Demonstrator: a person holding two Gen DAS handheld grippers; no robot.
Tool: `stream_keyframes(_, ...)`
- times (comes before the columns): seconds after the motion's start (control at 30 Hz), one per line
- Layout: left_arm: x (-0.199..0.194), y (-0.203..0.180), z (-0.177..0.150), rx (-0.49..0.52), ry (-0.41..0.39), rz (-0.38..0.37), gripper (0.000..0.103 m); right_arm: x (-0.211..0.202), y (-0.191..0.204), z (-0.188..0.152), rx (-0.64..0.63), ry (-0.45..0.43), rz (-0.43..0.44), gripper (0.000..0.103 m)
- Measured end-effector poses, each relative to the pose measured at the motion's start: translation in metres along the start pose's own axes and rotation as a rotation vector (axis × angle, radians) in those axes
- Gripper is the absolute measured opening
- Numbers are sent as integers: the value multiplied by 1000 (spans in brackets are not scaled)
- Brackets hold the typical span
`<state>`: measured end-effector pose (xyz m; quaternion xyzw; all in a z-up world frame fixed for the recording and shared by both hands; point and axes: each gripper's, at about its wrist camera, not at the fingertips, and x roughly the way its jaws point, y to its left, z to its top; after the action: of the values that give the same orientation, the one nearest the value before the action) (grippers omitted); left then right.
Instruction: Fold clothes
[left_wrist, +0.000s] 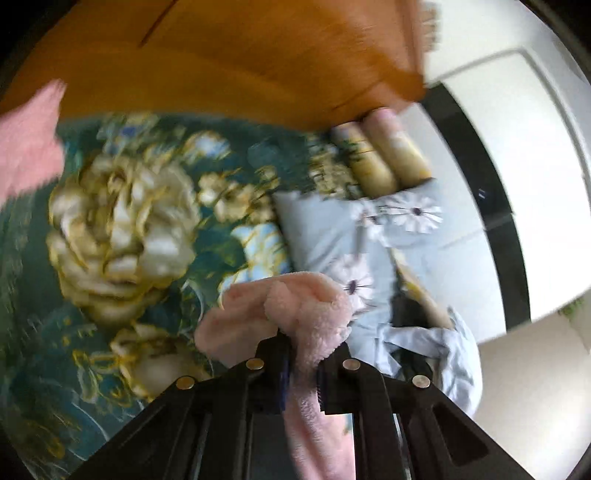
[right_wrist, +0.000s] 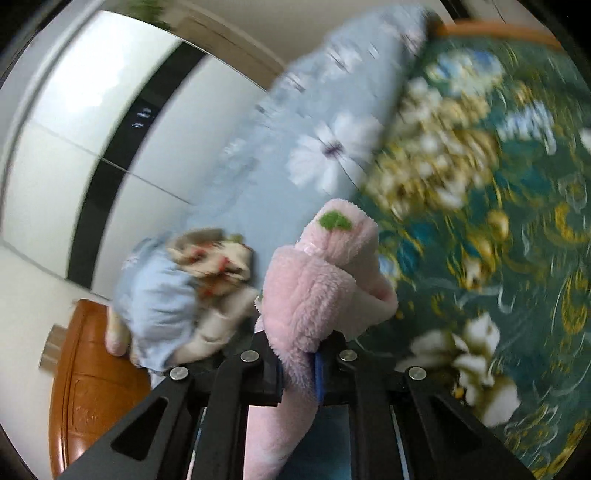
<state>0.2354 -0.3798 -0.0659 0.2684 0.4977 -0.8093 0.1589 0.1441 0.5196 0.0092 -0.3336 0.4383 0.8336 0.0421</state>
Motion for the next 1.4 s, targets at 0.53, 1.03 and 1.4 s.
stream_keyframes(0.53, 15, 61, -43, -14, 118, 287, 12, 19, -104, -56, 125, 168, -230, 13)
stream_keyframes(1.03, 67, -220, -272, 822, 481, -229, 12, -17, -75, -49, -1, 121, -256, 69)
stream_keyframes(1.4, 128, -200, -417, 882, 896, -136, 14, -34, -13, -67, -186, 182, -258, 69)
